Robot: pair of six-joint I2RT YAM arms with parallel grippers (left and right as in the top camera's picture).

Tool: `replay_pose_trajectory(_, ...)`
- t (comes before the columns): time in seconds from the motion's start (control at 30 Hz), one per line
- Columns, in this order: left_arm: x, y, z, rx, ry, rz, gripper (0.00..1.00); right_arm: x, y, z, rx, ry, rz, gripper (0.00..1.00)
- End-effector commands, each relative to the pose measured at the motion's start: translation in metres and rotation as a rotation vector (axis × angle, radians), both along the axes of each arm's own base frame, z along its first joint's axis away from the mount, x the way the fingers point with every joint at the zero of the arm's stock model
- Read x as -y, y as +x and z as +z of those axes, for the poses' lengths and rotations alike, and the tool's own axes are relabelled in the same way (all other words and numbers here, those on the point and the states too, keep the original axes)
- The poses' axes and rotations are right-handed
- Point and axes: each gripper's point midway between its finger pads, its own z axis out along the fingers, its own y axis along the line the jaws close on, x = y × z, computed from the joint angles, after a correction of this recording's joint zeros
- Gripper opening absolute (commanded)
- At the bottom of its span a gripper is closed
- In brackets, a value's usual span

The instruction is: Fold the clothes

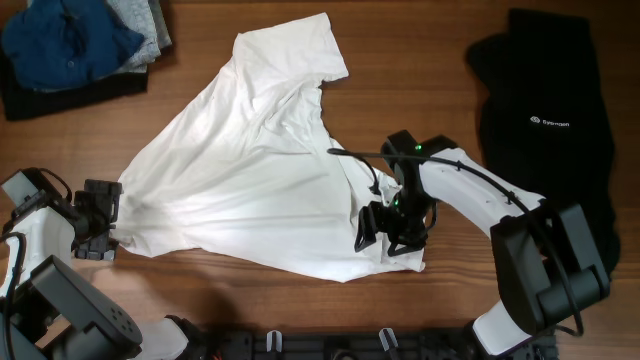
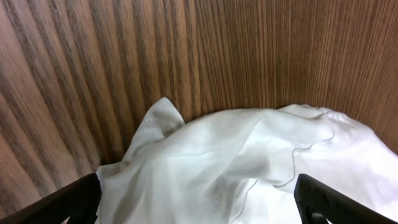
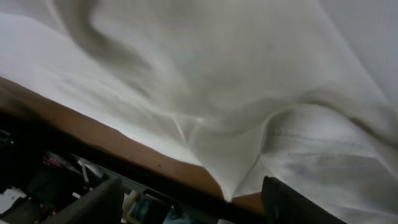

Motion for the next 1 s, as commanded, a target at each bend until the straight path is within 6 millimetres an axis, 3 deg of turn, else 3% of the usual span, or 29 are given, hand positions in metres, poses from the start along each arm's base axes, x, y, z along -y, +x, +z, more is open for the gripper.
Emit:
replay_pose_trajectory(0.0,-0.004,0.002,0.006,0.018,0.019,-0.009,1.0,-0.011,-0.005,-0.003,-0.032,0.07,-0.034,0.68)
replay_pose_trajectory(0.13,-0.003,0.001,0.006,0.015,0.016,-0.009,1.0,-0.014,-0.002,-0.004,-0.015,0.08,-0.034,0.64)
replay_pose_trajectory(0.2,-0.003,0.001,0.006,0.015,0.016,-0.009,1.0,-0.015,-0.002,-0.005,-0.013,0.08,-0.033,0.57)
replay_pose_trajectory(0.4,-0.003,0.001,0.006,0.015,0.016,-0.009,1.0,-0.022,-0.003,-0.008,-0.016,0.063,-0.041,0.25)
replay_pose_trajectory(0.43,-0.003,0.001,0.006,0.015,0.016,-0.009,1.0,-0.023,-0.004,-0.009,-0.021,0.061,-0.039,0.11)
replay_pose_trajectory(0.47,-0.003,0.001,0.006,0.015,0.016,-0.009,1.0,-0.023,-0.006,-0.01,-0.029,0.055,-0.039,0.04)
replay_pose_trajectory(0.77,-0.003,0.001,0.006,0.015,0.016,-0.009,1.0,-0.028,0.006,-0.009,0.006,0.089,-0.026,0.04)
replay_pose_trajectory(0.87,-0.003,0.001,0.006,0.015,0.016,-0.009,1.0,-0.037,0.018,0.005,0.037,0.201,-0.007,0.04)
replay_pose_trajectory(0.97,-0.003,0.001,0.006,0.015,0.016,-0.009,1.0,-0.052,0.039,0.036,0.075,0.447,-0.027,0.04)
